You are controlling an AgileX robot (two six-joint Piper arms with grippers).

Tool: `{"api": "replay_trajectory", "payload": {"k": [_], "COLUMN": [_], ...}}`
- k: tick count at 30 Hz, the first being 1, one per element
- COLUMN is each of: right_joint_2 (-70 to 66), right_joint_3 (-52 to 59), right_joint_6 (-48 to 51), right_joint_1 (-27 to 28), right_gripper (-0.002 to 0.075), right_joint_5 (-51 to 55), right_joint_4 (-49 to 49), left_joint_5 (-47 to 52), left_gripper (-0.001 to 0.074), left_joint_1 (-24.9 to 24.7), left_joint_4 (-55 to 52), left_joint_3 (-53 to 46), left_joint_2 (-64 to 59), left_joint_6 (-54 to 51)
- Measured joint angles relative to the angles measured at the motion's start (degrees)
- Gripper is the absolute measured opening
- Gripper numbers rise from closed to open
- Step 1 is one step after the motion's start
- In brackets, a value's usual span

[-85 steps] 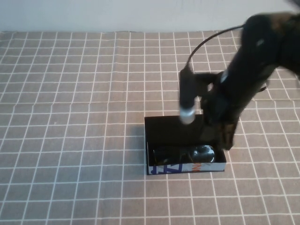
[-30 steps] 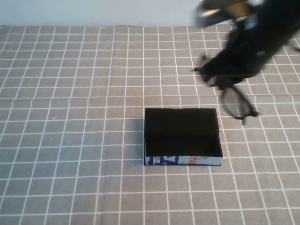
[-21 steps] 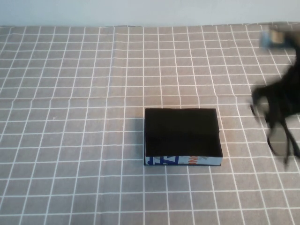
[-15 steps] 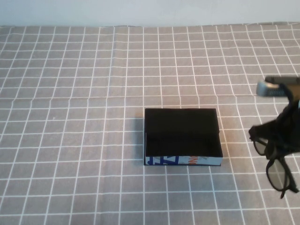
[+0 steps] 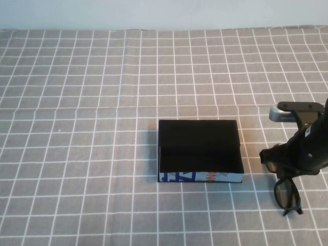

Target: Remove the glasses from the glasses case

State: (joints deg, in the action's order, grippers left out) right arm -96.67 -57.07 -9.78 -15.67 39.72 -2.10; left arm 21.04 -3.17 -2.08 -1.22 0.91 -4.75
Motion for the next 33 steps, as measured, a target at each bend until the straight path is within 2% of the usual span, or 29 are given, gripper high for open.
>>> {"api": "replay_trajectory", "payload": {"k": [6, 11, 16, 23, 27, 33], "right_joint_2": [0.38, 10.34, 27.21, 54.17, 69.68, 88.15], "right_joint_3": [0.0, 0.39, 3.9, 13.28, 22.39, 35.74], "right_joint_6": [0.0, 0.0, 0.0, -0.12, -0.15, -0.57], "right_joint_1": [0.0, -0.11, -1.91, -2.24, -2.24, -2.24], "right_gripper": [0.0257, 0.0274, 0.0228, 0.0138, 0.0075, -0.0003], "right_joint_5": [-1.03, -2.2, -3.58, 0.23, -7.37, -18.79], "right_joint_4": [0.0, 0.24, 3.88, 5.29, 6.01, 12.44], "left_joint_5": [0.0, 0.0, 0.0, 0.0, 0.0, 0.0], "left_gripper": [-0.0004, -0.0004, -0.0004, -0.0004, -0.0004, -0.0004], "left_joint_1": [0.0, 0.0, 0.0, 0.0, 0.0, 0.0], "left_joint_4": [0.0, 0.0, 0.0, 0.0, 0.0, 0.0], "left_joint_3": [0.0, 0.0, 0.0, 0.0, 0.0, 0.0], "left_joint_2": [0.0, 0.0, 0.0, 0.0, 0.0, 0.0], "left_joint_6": [0.0, 0.0, 0.0, 0.0, 0.0, 0.0]}}
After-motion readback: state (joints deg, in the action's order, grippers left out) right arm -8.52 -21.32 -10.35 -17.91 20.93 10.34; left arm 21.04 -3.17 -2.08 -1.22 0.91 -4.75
